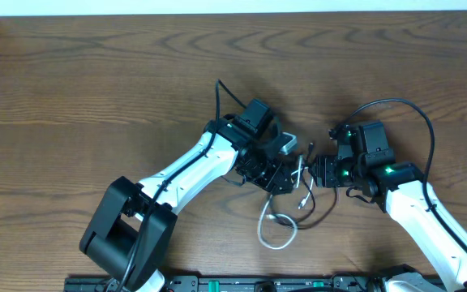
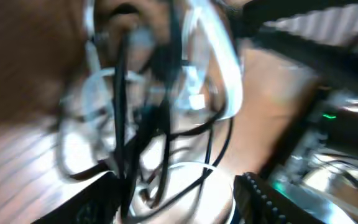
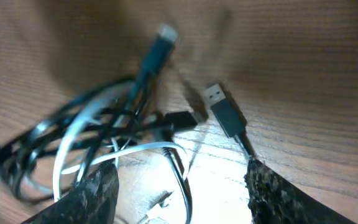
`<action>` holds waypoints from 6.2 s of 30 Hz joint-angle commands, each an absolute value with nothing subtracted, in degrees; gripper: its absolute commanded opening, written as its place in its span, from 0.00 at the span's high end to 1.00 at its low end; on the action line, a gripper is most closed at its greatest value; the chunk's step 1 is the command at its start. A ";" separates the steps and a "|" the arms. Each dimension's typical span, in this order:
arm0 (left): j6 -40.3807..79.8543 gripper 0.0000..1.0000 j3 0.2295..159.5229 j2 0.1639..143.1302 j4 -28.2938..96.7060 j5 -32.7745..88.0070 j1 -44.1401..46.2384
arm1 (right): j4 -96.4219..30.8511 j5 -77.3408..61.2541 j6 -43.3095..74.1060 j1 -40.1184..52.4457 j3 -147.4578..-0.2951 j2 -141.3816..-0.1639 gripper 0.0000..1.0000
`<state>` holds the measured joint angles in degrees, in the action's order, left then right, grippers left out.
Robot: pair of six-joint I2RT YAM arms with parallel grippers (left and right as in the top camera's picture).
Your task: Untangle cables
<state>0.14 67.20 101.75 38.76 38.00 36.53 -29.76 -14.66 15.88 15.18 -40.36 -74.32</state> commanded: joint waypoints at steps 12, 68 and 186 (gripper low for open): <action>-0.14 0.45 67.44 100.18 34.44 19.22 36.58 | -34.11 -9.15 14.92 15.05 -41.04 -74.26 0.34; -0.23 0.32 67.18 104.49 27.00 20.88 41.23 | -46.17 6.50 28.25 7.20 -41.04 -74.26 0.35; 10.55 0.92 69.97 75.55 27.16 32.86 40.32 | -16.43 -50.94 42.94 7.68 -41.04 -74.26 0.42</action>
<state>9.96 68.69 76.07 27.88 28.25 40.49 -16.53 -52.05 39.99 7.11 -40.38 -74.32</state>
